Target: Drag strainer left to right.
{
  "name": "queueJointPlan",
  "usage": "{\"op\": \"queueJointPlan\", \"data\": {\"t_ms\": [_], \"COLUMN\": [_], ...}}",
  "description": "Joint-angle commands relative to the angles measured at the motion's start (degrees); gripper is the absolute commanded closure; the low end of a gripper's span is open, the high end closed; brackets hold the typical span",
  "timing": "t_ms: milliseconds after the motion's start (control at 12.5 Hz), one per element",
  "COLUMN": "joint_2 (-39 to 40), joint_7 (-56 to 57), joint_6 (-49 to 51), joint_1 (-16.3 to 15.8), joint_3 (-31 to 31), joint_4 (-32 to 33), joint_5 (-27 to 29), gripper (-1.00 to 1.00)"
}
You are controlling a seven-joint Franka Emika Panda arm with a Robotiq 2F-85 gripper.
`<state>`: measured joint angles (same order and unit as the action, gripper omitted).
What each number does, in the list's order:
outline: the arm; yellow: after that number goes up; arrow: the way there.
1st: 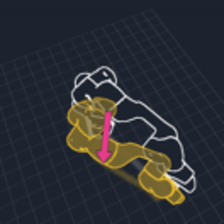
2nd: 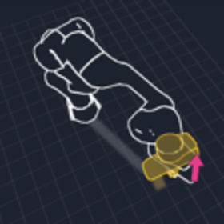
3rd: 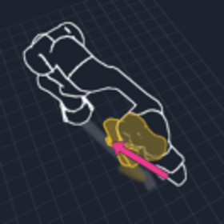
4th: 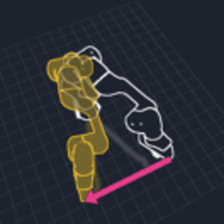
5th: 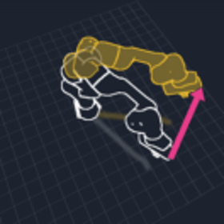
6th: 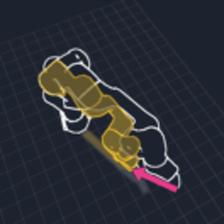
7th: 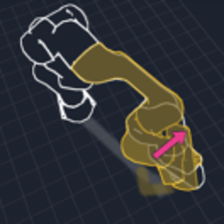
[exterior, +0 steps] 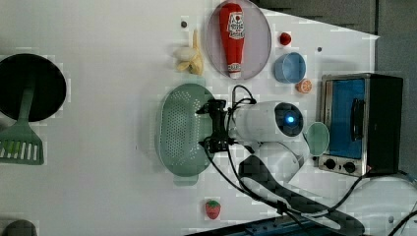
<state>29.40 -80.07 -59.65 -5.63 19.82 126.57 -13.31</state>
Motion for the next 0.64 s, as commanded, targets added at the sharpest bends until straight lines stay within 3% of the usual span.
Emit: {"op": "queueJointPlan", "data": {"t_ms": [80, 640], "joint_2": [-2.44, -3.65], "joint_7": [6.69, 12.85], "joint_6": [0.89, 0.15], "joint_1": [3.42, 9.54], "joint_3": [-0.3, -1.92], "joint_4": [1.07, 2.82], "joint_5": [0.25, 0.25], "gripper": [-1.0, -1.0]}}
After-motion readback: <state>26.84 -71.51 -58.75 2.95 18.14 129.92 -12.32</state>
